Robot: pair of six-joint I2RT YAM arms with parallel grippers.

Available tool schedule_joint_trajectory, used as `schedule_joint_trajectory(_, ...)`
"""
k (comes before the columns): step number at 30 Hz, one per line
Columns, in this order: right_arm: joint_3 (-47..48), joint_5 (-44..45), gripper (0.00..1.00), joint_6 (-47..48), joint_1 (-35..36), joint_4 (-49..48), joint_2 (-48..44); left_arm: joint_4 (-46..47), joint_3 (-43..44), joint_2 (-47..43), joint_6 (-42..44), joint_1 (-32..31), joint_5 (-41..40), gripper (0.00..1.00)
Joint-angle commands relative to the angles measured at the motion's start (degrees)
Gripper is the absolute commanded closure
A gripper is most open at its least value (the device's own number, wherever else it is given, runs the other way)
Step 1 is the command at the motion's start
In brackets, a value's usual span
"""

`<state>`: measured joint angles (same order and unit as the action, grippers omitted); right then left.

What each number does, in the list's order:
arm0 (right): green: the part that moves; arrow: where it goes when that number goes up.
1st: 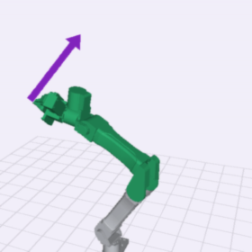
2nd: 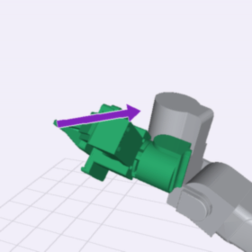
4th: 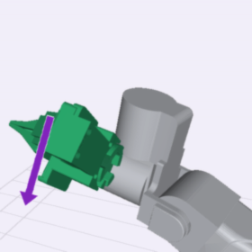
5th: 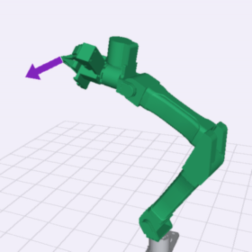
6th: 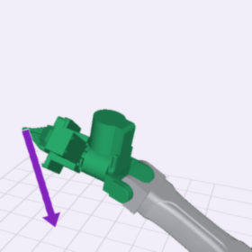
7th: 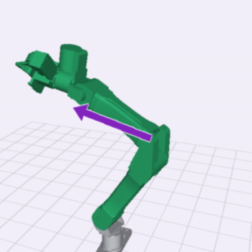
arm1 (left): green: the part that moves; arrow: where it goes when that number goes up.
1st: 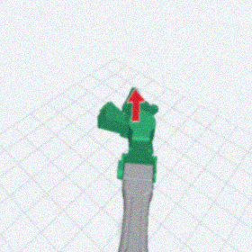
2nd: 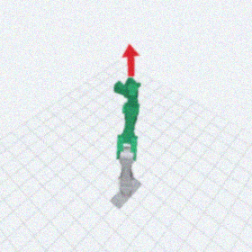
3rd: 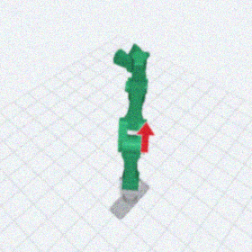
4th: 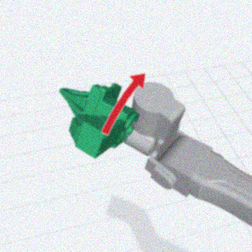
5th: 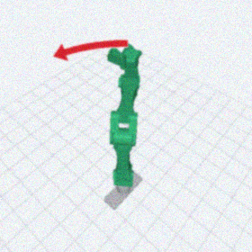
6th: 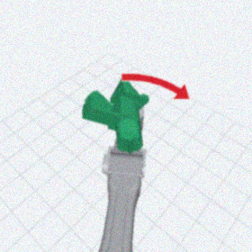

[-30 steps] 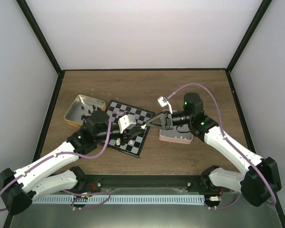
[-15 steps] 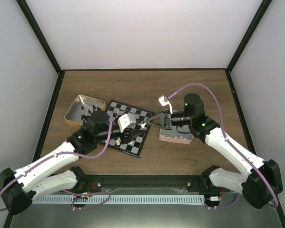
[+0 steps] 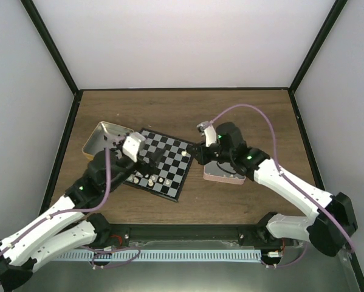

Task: Set up the chess pieces on the board
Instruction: Place the chess piece on the chessboard.

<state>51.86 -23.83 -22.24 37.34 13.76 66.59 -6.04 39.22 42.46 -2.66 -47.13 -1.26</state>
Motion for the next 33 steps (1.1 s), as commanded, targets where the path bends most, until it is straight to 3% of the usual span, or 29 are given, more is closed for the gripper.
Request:
schedule_joint_trajectory(1, 3.55, 15.62, 0.99, 3.52, 6.81, 3.34, 3.89, -4.46, 7.41, -3.41, -9.05, 0.25, -19.4, 0.13)
schedule_joint_trajectory(7, 6.94, 26.1, 0.99, 3.59, 17.51, 3.99, 10.53, -8.55, 16.2, -5.15, -8.21, 0.22, -28.0, 0.1)
schedule_joint_trajectory(18, 14.66, 45.15, 0.99, 3.68, 35.19, 10.49, 25.63, -9.86, 18.96, -5.46, -9.73, 0.2, -35.43, 0.09)
schedule_joint_trajectory(24, 18.07, 48.28, 0.99, 4.61, 38.02, 10.95, 33.51, -9.59, 18.11, -5.9, -9.66, 0.2, -36.42, 0.09)
schedule_joint_trajectory(33, 18.49, 48.44, 0.99, 4.32, 38.02, 8.47, 37.39, -10.44, 17.65, -5.87, -10.29, 0.23, -36.8, 0.08)
